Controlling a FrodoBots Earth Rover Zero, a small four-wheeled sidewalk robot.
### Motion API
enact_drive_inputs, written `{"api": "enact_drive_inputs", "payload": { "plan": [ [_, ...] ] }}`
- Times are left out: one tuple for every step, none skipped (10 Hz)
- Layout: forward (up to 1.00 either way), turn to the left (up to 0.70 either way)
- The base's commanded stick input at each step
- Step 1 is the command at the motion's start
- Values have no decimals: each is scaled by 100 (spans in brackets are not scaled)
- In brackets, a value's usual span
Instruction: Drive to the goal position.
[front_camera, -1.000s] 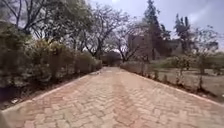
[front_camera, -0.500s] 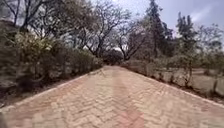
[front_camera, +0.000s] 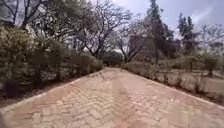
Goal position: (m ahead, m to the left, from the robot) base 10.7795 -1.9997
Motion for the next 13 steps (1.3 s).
{"api": "enact_drive_inputs", "payload": {
  "plan": [
    [70,0],
    [70,0],
    [70,0],
    [70,0],
    [70,0],
    [70,0],
    [70,0],
    [70,0],
    [70,0],
    [70,0],
    [70,0],
    [70,0],
    [70,0]
  ]
}}
